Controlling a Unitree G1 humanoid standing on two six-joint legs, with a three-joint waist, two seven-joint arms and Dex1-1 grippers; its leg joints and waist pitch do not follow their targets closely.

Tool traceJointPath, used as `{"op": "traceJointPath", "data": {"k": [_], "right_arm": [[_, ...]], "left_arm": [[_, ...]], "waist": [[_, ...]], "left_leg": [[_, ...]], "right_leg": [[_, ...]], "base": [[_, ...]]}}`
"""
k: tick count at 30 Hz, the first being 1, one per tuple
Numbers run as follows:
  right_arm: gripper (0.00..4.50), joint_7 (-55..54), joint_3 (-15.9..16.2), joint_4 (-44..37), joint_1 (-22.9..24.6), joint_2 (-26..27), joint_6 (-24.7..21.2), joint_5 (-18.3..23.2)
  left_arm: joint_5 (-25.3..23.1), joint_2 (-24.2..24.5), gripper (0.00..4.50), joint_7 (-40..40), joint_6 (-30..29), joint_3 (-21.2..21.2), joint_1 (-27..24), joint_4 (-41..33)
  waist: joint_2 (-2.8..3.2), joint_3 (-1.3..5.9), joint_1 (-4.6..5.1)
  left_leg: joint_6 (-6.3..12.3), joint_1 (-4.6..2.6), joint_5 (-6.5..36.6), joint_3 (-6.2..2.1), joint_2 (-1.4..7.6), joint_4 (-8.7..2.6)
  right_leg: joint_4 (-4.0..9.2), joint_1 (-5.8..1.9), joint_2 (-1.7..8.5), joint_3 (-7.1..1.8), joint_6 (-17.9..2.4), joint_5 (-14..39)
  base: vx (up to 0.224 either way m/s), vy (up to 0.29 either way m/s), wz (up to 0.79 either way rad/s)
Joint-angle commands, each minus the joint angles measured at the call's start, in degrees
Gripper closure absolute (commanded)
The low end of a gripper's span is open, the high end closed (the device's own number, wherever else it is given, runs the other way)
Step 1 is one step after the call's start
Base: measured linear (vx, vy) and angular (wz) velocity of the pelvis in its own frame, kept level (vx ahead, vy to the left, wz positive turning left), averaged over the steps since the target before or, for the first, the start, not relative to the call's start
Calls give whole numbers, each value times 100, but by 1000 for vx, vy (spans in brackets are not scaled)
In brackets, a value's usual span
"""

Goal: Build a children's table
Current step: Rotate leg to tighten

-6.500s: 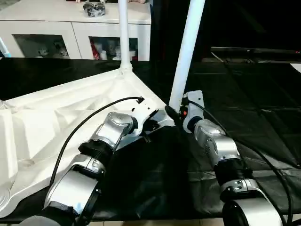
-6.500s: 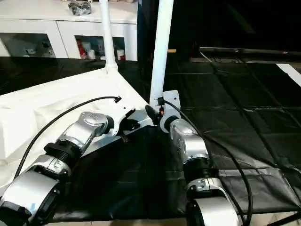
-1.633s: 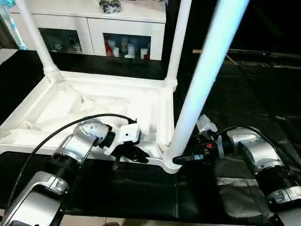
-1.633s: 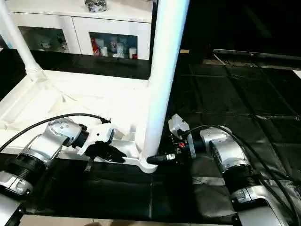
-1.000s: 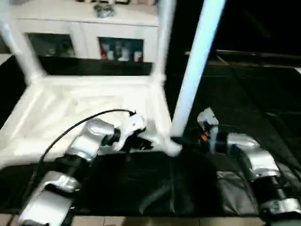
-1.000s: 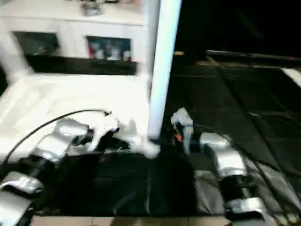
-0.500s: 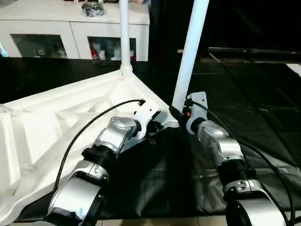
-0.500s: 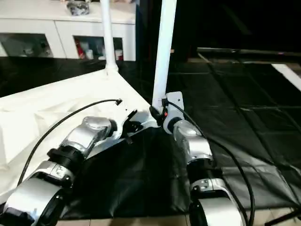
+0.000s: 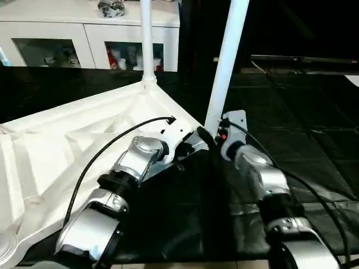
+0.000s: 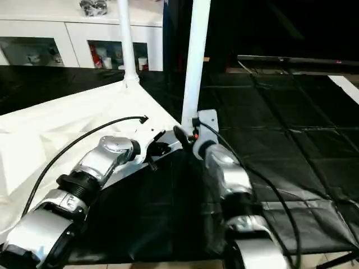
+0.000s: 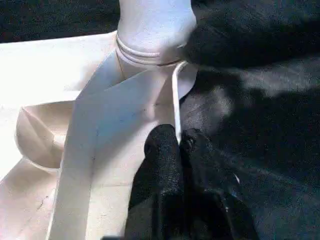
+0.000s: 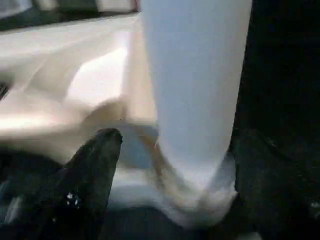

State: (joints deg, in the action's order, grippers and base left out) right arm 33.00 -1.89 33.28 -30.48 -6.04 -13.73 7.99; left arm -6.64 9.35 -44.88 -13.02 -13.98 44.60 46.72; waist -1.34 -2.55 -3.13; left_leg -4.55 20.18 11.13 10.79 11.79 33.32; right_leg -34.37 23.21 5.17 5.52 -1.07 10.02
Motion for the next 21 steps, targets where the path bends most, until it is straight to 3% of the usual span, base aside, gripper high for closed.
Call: {"op": "traceJointPath", "data": {"k": [1, 2, 9, 12, 21], "right_arm": [[39, 414, 144, -203, 30, -9, -110, 123], [29, 724, 133, -286, 76, -191, -71, 179], [3, 2158, 252, -422, 153, -1129, 148, 285], [3, 2881, 465, -322, 37, -1525, 229, 272], [3, 4390, 983, -545, 17, -1821, 125, 455]], "left_arm": [[-128, 75, 450, -279, 229, -121, -50, -114], [-139, 167, 450, -489, 322, -174, -99, -152], [0, 638, 450, -1622, 751, -426, -244, -293], [118, 980, 450, -2543, 1289, -648, -355, -438], [186, 1379, 450, -3669, 1720, -940, -552, -838]], "waist": [[-27, 357, -47], [6, 356, -47], [-2, 341, -111], [7, 338, -171], [16, 347, -288]], "left_leg": [[427, 21, 762, -57, 143, -360], [424, 18, 742, -62, 148, -361], [429, -21, 882, -45, 179, -359], [386, -24, 927, -36, 188, -358], [351, -37, 920, -18, 228, -355]], "right_leg": [[383, -358, 363, -315, -1182, 859], [373, -352, 368, -317, -1223, 840], [367, -337, 363, -321, -1351, 861], [367, -340, 361, -313, -1356, 954], [309, -318, 365, -317, -1443, 764]], "base": [[0, 0, 0], [0, 0, 0], [0, 0, 0], [0, 0, 0], [0, 0, 0]]}}
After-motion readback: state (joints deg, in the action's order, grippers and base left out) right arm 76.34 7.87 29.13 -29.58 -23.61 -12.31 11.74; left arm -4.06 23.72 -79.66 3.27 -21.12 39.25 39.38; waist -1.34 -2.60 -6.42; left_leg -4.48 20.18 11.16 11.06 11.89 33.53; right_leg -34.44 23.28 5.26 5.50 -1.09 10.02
